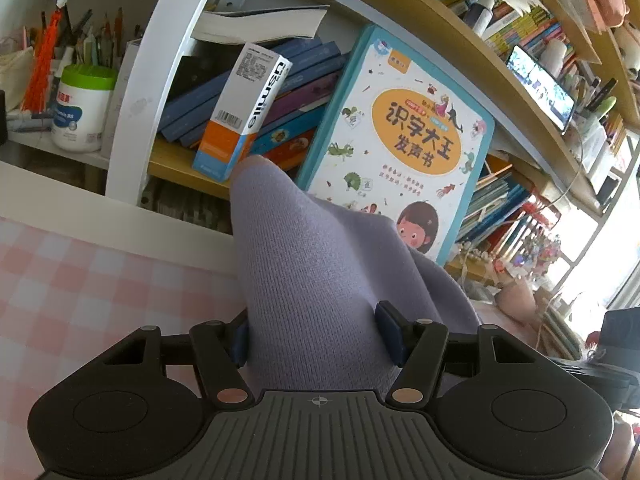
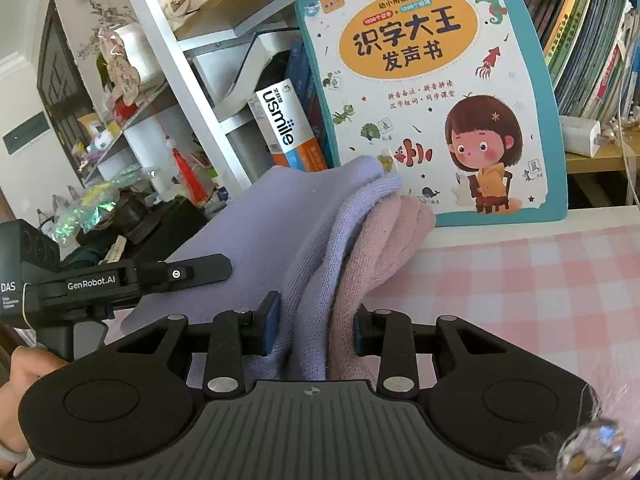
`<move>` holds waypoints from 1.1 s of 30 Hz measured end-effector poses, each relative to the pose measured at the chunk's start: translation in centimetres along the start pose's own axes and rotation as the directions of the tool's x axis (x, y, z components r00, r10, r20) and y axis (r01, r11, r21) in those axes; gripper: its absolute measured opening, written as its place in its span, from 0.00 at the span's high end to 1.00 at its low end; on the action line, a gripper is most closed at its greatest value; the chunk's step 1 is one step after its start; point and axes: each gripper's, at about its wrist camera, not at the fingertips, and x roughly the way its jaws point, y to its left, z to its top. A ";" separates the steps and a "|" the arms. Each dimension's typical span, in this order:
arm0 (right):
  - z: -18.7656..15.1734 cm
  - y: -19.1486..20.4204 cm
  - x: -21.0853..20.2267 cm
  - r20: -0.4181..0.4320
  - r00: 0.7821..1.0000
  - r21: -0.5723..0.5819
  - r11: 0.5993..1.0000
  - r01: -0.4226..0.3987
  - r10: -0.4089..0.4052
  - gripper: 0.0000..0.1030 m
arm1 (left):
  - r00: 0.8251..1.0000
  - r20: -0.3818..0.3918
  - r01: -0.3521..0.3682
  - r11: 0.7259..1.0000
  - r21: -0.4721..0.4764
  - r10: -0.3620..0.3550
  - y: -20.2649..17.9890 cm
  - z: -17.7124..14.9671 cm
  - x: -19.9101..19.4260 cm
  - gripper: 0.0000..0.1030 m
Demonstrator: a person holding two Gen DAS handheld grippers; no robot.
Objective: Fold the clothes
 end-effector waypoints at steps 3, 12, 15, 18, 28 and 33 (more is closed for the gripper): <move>0.0 -0.4 0.5 -0.015 1.000 0.003 1.000 -0.004 0.004 0.70 | 1.000 -0.009 -0.008 1.000 -0.007 0.008 0.2 -0.2 0.4 0.40; -0.8 -1.4 2.0 -0.039 0.999 0.040 0.999 0.021 -0.019 0.65 | 0.997 -0.057 -0.049 0.999 0.002 0.049 1.0 -1.3 1.5 0.34; -1.0 -1.4 1.6 -0.019 0.999 0.034 0.998 0.052 -0.051 0.46 | 0.996 -0.043 -0.082 0.996 0.032 0.083 0.8 -1.4 1.3 0.23; -1.3 -1.2 0.0 0.040 0.995 0.020 0.996 0.088 -0.089 0.32 | 0.987 0.029 -0.163 0.979 0.123 0.161 -0.1 -1.5 -0.1 0.10; -3.8 1.7 -4.4 0.249 0.963 -0.164 0.975 0.150 -0.106 0.24 | 0.953 0.193 -0.289 0.891 0.350 0.234 -3.9 -3.7 -3.7 0.04; -4.5 2.9 -4.2 0.281 0.953 -0.232 0.956 0.180 -0.111 0.24 | 0.964 0.178 -0.258 0.854 0.451 0.197 -5.9 -5.0 -3.2 0.04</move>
